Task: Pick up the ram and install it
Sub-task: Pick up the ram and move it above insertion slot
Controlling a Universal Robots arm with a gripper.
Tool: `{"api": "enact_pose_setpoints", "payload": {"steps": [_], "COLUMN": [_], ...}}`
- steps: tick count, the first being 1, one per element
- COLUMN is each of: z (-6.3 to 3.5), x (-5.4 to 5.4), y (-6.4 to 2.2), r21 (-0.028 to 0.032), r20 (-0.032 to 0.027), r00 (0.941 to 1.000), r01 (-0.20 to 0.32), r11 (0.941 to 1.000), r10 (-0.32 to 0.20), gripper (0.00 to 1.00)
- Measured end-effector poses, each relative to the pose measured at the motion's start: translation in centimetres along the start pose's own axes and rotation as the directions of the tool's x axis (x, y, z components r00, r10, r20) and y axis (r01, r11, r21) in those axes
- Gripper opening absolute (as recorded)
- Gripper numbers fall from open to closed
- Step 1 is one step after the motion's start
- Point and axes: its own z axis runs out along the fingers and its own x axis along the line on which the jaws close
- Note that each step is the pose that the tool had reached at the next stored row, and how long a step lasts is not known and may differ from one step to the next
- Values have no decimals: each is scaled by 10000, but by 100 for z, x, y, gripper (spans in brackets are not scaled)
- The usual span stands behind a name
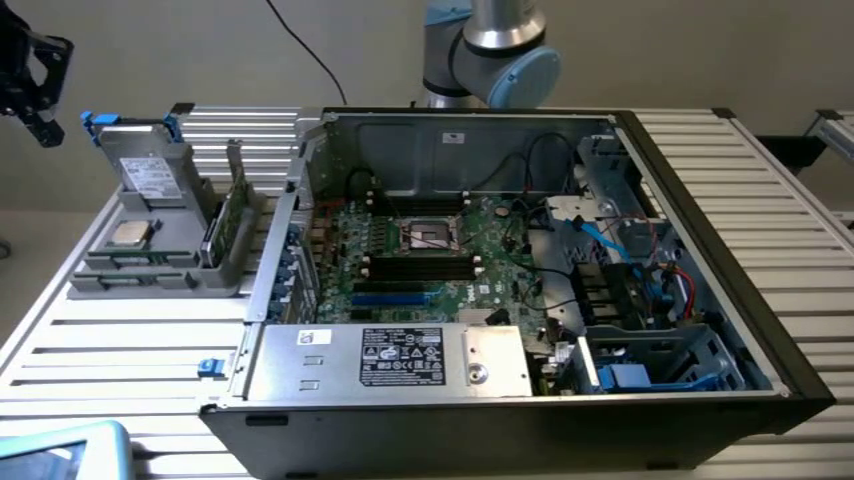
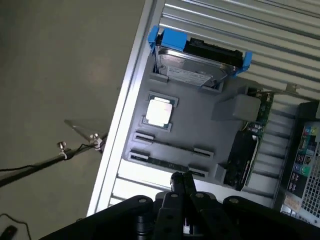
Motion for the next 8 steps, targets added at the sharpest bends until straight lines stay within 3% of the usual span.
{"api": "enact_pose_setpoints", "payload": {"steps": [4,8], "z": [1,2], "x": [0,0], "y": [0,0], "r21": [-27,-57], "r20": [-45,-91], "r00": [9974,9894], "r01": [718,1447], "r11": [9974,9895], "r10": [-718,-1447], "gripper": [11,11]}}
